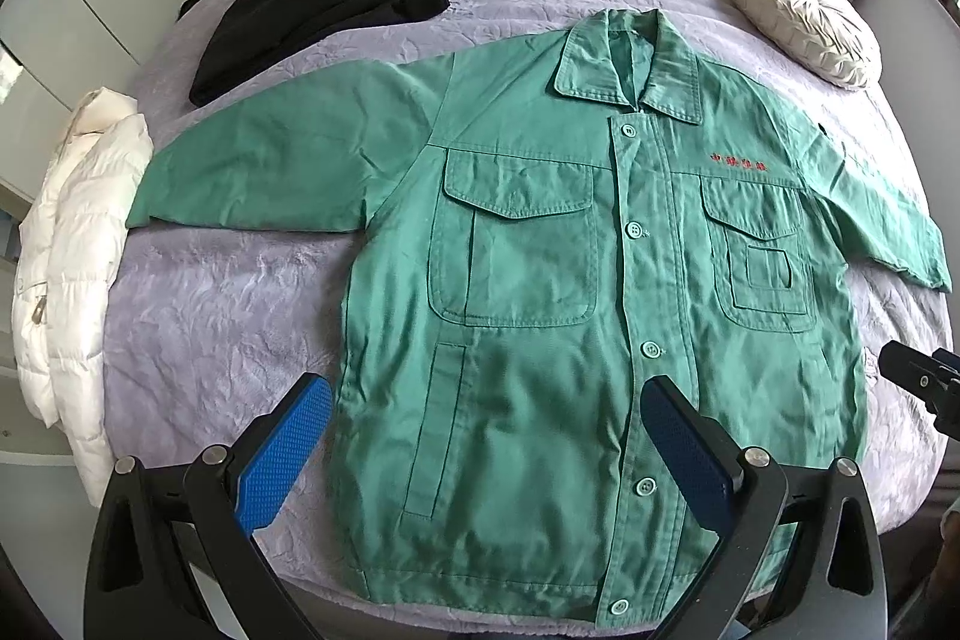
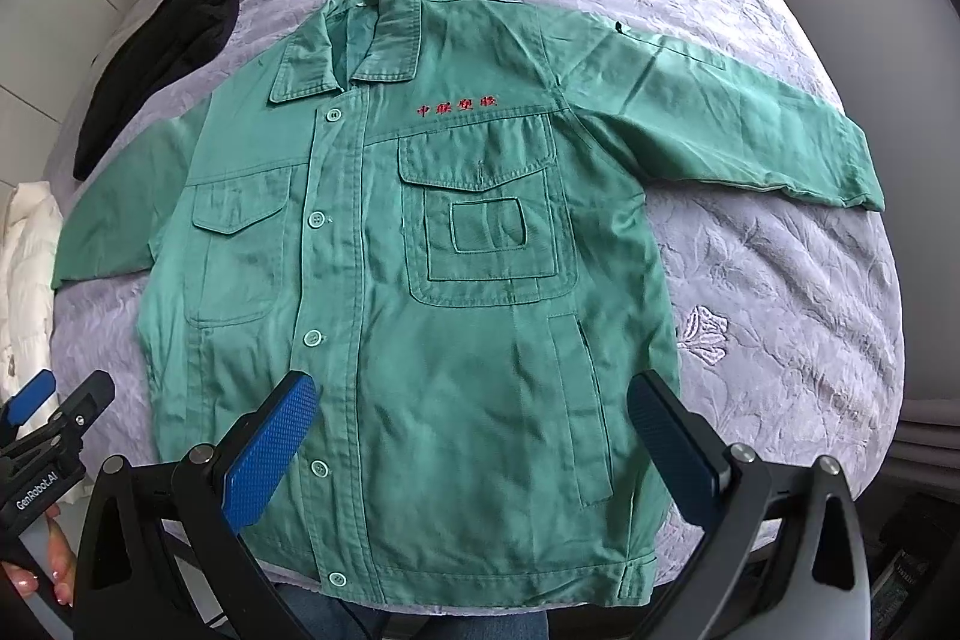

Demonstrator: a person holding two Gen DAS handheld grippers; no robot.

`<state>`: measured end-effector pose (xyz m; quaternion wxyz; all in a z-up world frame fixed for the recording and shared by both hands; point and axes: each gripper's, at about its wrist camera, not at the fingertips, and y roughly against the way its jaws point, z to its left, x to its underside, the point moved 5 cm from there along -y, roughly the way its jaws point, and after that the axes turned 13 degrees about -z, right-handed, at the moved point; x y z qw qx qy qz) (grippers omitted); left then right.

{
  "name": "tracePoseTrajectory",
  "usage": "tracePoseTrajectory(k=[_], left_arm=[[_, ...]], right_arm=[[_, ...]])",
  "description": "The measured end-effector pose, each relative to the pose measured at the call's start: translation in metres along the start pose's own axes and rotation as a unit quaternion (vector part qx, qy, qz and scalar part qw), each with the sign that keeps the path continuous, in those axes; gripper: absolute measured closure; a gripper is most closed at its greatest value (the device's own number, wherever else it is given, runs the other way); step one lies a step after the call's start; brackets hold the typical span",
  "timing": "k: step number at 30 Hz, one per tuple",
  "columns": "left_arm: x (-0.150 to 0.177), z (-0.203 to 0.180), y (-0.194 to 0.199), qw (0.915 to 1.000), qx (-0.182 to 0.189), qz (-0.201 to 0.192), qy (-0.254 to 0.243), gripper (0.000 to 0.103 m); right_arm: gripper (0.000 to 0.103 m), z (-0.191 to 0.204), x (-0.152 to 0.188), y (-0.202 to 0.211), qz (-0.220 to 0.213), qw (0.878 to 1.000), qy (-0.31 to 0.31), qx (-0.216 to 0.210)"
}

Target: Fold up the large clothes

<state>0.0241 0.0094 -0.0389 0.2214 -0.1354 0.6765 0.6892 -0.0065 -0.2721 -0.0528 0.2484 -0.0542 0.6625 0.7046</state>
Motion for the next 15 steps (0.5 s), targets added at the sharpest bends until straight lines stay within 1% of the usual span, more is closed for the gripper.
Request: tracePoseTrajectory(k=[15], left_arm=[[0.0015, 0.0002, -0.0016, 1.0000, -0.002, 0.005, -0.001, 0.000]], right_arm=[[0.000, 0.0000, 0.0044, -0.0007, 0.007, 1.000, 0.001, 0.000]])
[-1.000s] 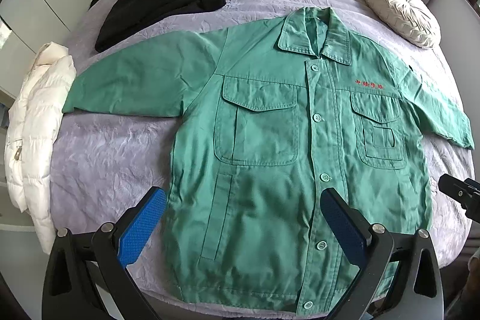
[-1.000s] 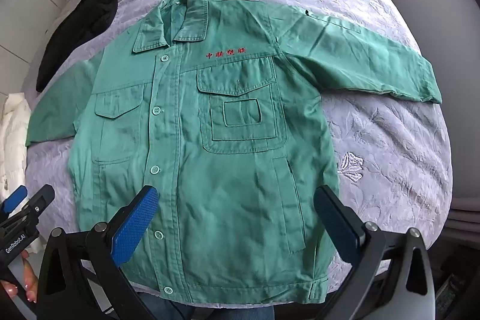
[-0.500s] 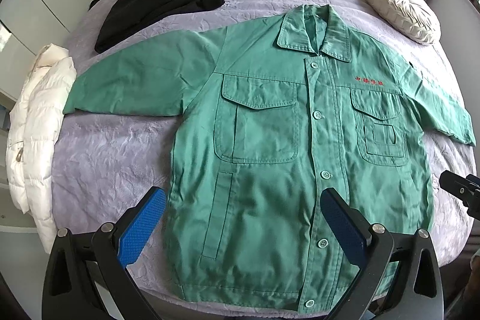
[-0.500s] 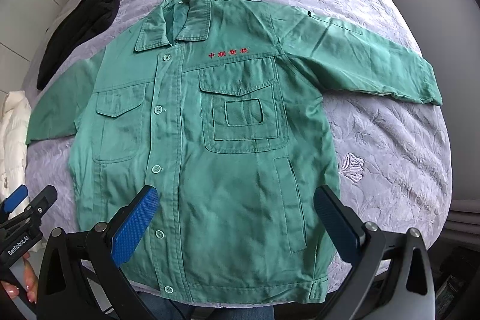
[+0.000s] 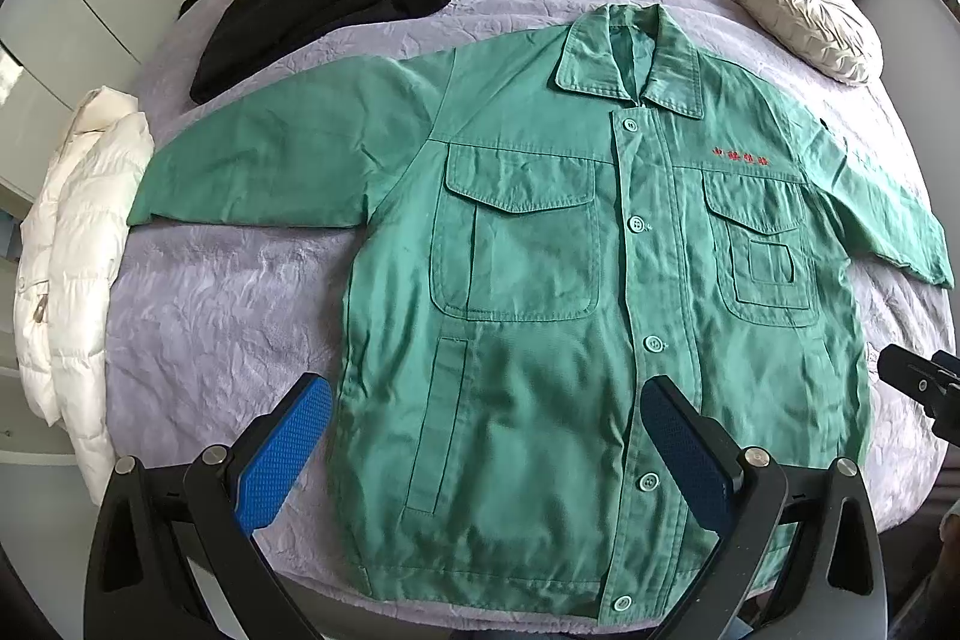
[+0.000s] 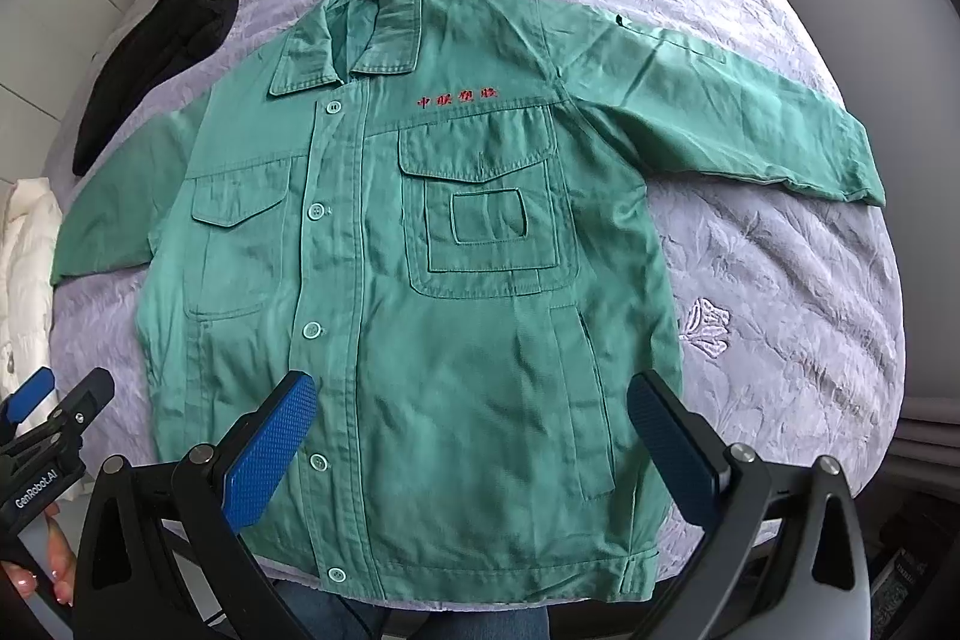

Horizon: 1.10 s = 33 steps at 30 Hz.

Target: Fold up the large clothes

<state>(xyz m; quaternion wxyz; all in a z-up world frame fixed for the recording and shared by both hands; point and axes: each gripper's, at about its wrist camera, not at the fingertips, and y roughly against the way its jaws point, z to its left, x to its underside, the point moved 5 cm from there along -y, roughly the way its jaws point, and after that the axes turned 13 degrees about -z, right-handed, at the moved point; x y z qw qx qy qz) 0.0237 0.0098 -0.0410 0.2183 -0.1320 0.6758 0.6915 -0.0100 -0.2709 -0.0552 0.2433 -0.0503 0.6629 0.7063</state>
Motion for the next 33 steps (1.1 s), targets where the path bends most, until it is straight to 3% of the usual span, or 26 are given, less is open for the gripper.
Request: tracePoseTrajectory(k=[33], left_arm=[[0.0041, 0.0026, 0.0023, 1.0000, 0.004, 0.002, 0.004, 0.000]], right_arm=[[0.000, 0.0091, 0.0060, -0.0014, 0.005, 1.000, 0.005, 0.005]])
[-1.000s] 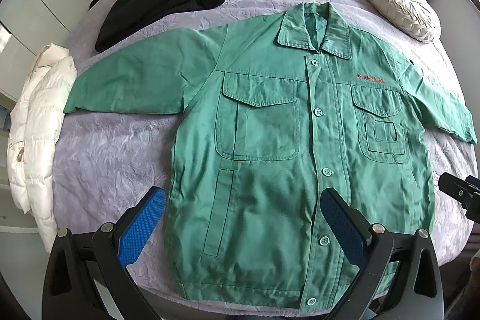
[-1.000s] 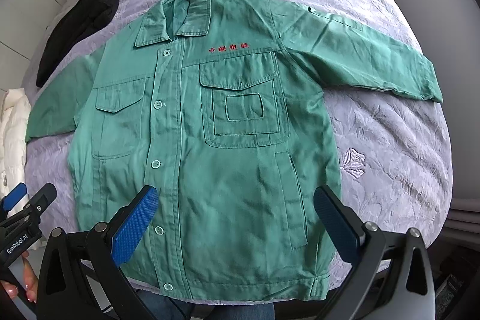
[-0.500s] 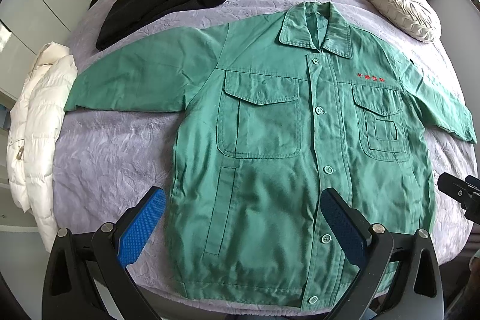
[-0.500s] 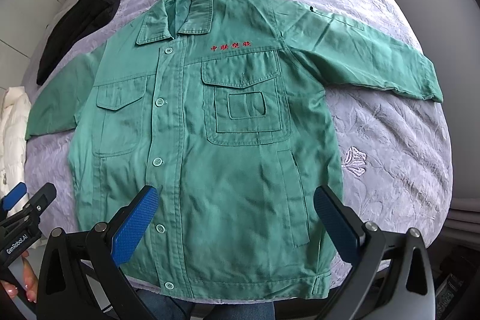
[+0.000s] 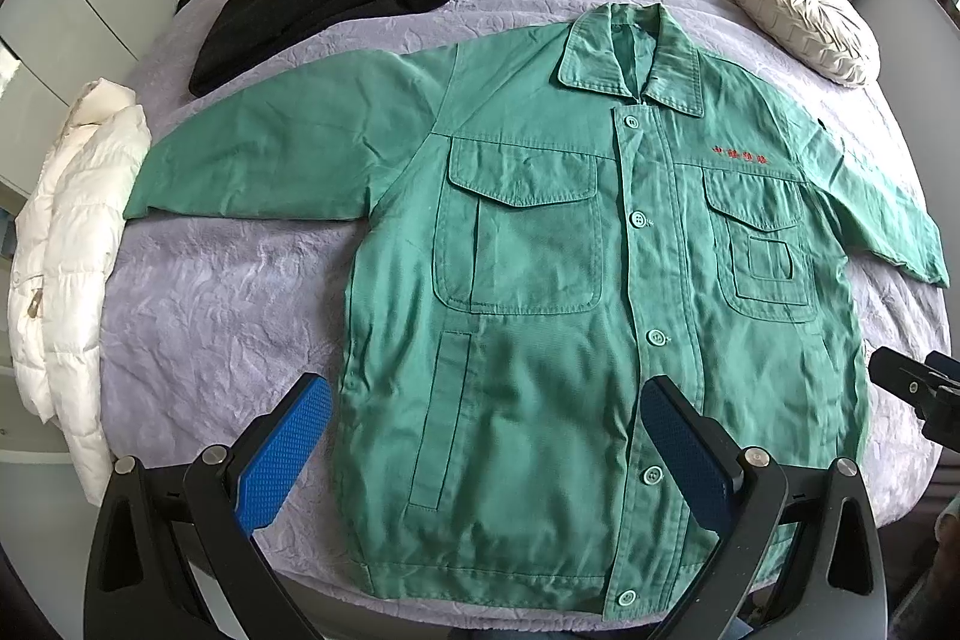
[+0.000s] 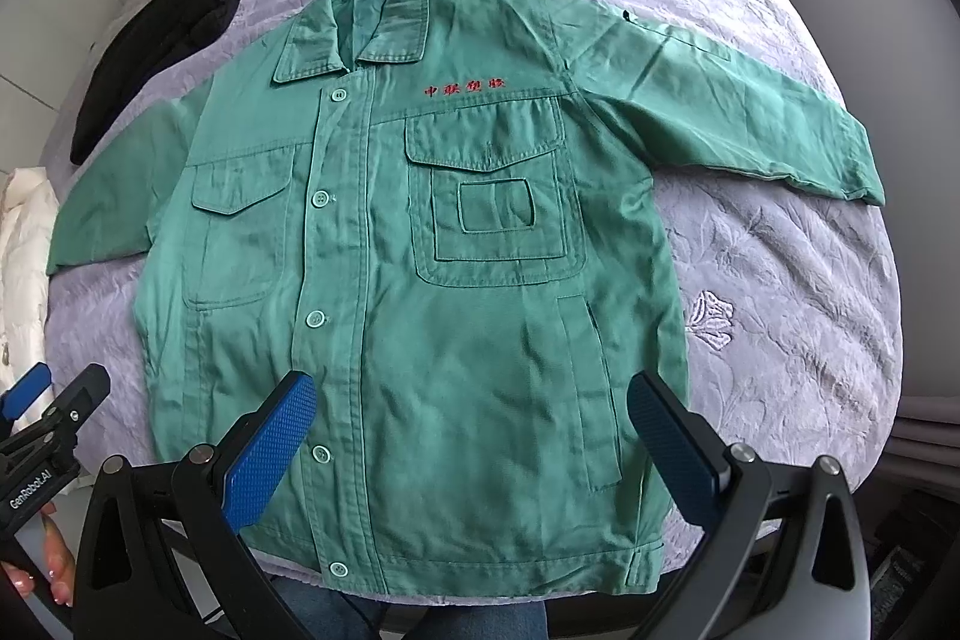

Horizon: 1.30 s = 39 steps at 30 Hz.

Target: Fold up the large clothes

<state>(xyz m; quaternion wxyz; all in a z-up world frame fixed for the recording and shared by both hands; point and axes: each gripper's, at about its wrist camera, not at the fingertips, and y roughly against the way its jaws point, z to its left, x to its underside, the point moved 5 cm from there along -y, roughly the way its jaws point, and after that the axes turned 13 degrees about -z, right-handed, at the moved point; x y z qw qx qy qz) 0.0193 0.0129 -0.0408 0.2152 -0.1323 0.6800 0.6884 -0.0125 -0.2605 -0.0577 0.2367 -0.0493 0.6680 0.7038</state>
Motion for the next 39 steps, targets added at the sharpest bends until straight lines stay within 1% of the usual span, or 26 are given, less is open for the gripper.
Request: tracePoseTrajectory(k=[2, 7, 11, 14, 17, 19, 21, 22, 24, 26, 28, 30, 33, 36, 37, 39], left_arm=[[0.001, 0.001, 0.000, 1.0000, 0.002, 0.000, 0.001, 0.000], [0.007, 0.008, -0.009, 0.9995, 0.023, 0.010, 0.019, 0.000], [0.010, 0.026, -0.020, 0.9989, 0.029, 0.015, 0.034, 0.000], [0.010, 0.046, -0.032, 0.9981, 0.034, 0.016, 0.049, 0.000], [0.008, 0.073, -0.049, 0.9960, 0.046, 0.015, 0.075, 0.000], [0.003, 0.095, -0.062, 0.9937, 0.056, 0.005, 0.097, 0.000], [-0.004, 0.120, -0.073, 0.9920, 0.052, -0.011, 0.115, 0.000], [-0.009, 0.139, -0.081, 0.9905, 0.047, -0.023, 0.127, 0.000], [-0.018, 0.175, -0.095, 0.9865, 0.031, -0.040, 0.156, 0.000], [-0.028, 0.220, -0.113, 0.9789, 0.014, -0.061, 0.195, 0.000], [-0.036, 0.255, -0.130, 0.9726, -0.002, -0.073, 0.221, 0.000], [-0.044, 0.289, -0.149, 0.9663, -0.020, -0.086, 0.242, 0.000], [-0.057, 0.332, -0.181, 0.9574, -0.041, -0.103, 0.266, 0.000], [-0.065, 0.366, -0.214, 0.9496, -0.059, -0.104, 0.290, 0.000], [-0.066, 0.376, -0.224, 0.9458, -0.068, -0.103, 0.300, 0.000], [-0.068, 0.390, -0.232, 0.9375, -0.075, -0.113, 0.320, 0.020]], right_arm=[[0.000, 0.001, 0.002, -0.001, 0.002, 1.000, 0.001, 0.000], [0.000, 0.008, 0.000, -0.004, 0.005, 1.000, 0.009, 0.002], [0.000, 0.023, -0.001, -0.010, 0.012, 1.000, 0.027, 0.008], [0.000, 0.042, -0.001, -0.017, 0.019, 0.999, 0.032, -0.003], [0.000, 0.066, -0.001, -0.024, 0.020, 0.999, 0.034, -0.035], [0.000, 0.085, -0.002, -0.027, 0.015, 0.997, 0.035, -0.060], [0.000, 0.106, -0.003, -0.032, 0.005, 0.995, 0.030, -0.093], [0.000, 0.119, -0.003, -0.035, 0.002, 0.993, 0.030, -0.117], [0.000, 0.143, 0.000, -0.043, 0.008, 0.988, 0.036, -0.153], [0.000, 0.167, 0.004, -0.051, 0.017, 0.982, 0.046, -0.185], [0.000, 0.193, 0.012, -0.064, 0.048, 0.975, 0.070, -0.203], [0.000, 0.210, 0.019, -0.078, 0.068, 0.972, 0.091, -0.203], [0.000, 0.226, 0.026, -0.096, 0.077, 0.971, 0.111, -0.195], [0.000, 0.233, 0.032, -0.113, 0.087, 0.971, 0.115, -0.189], [0.000, 0.233, 0.034, -0.119, 0.093, 0.972, 0.114, -0.185], [0.000, 0.234, 0.037, -0.129, 0.103, 0.972, 0.108, -0.179]])
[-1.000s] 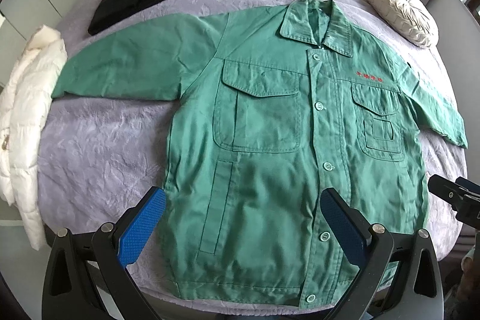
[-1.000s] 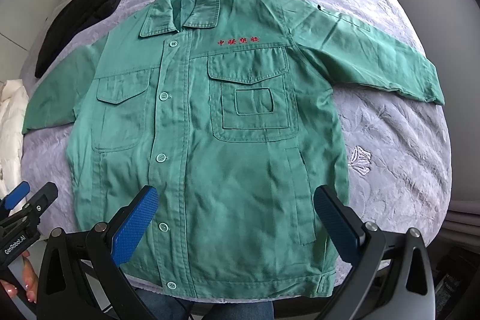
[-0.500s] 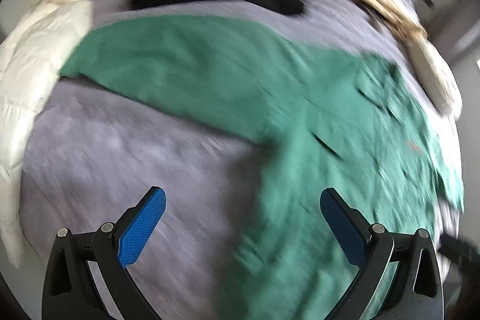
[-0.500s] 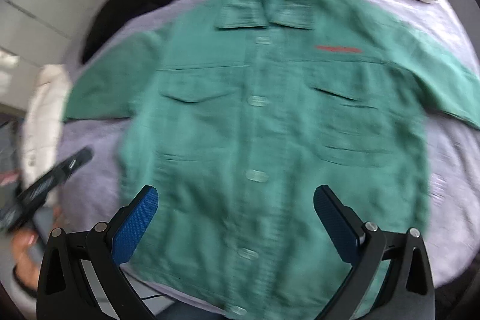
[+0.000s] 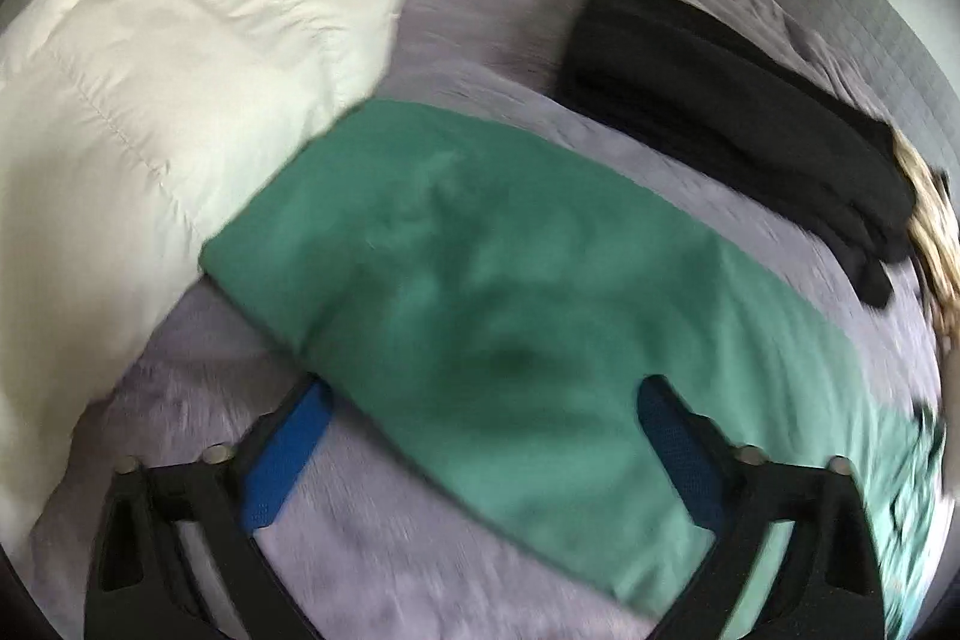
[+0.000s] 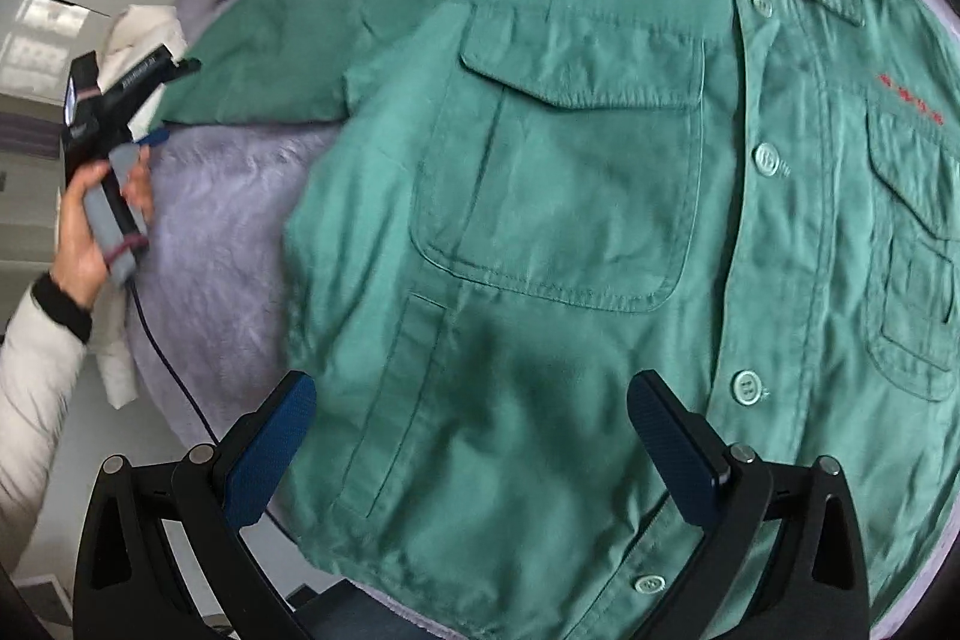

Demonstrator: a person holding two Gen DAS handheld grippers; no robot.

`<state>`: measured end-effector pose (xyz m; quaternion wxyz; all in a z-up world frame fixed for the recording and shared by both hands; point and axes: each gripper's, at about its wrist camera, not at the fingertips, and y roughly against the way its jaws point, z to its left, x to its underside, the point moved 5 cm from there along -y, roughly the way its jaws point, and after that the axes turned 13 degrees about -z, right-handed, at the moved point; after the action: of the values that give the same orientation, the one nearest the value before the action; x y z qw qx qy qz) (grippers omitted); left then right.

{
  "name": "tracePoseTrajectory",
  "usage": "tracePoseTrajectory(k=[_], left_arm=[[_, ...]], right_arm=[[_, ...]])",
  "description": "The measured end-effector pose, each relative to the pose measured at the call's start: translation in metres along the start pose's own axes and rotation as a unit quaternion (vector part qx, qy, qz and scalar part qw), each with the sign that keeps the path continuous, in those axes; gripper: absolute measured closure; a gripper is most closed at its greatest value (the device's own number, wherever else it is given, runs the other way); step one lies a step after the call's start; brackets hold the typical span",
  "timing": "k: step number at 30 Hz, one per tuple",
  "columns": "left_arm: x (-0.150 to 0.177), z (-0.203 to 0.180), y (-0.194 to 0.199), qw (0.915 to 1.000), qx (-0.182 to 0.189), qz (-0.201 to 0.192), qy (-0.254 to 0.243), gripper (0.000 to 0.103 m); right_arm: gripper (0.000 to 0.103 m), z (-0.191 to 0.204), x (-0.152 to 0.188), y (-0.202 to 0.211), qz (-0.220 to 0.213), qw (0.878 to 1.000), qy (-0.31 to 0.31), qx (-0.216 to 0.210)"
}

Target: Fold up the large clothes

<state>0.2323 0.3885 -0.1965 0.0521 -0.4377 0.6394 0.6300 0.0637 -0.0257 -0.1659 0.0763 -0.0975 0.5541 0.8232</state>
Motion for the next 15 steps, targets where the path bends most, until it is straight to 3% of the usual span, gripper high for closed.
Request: tracePoseTrajectory(k=[2, 3, 6, 10, 12, 14, 15], left_arm=[[-0.004, 0.008, -0.008, 0.9997, 0.008, 0.000, 0.023, 0.085], [-0.005, 0.010, -0.010, 0.9989, 0.027, 0.000, 0.039, 0.097], [-0.016, 0.002, 0.005, 0.9979, 0.050, -0.031, 0.025, 0.098], [-0.025, -0.059, 0.055, 0.9878, 0.127, -0.076, -0.048, 0.098], [-0.023, -0.102, 0.085, 0.9765, 0.171, -0.094, -0.092, 0.098], [-0.015, -0.155, 0.117, 0.9582, 0.231, -0.106, -0.131, 0.098], [-0.007, -0.188, 0.137, 0.9449, 0.270, -0.108, -0.150, 0.098]], right_arm=[[0.000, 0.000, -0.001, -0.005, 0.000, 1.000, -0.003, 0.000], [0.000, -0.001, -0.002, -0.005, -0.004, 1.000, -0.003, 0.000], [0.000, -0.002, -0.003, -0.002, -0.019, 1.000, -0.004, 0.000], [0.000, -0.014, -0.005, 0.010, -0.057, 0.998, -0.019, -0.002], [0.000, -0.024, -0.008, 0.019, -0.079, 0.996, -0.034, -0.004], [0.000, -0.037, -0.009, 0.027, -0.096, 0.994, -0.047, -0.005], [0.000, -0.045, -0.011, 0.032, -0.105, 0.993, -0.054, -0.003]])
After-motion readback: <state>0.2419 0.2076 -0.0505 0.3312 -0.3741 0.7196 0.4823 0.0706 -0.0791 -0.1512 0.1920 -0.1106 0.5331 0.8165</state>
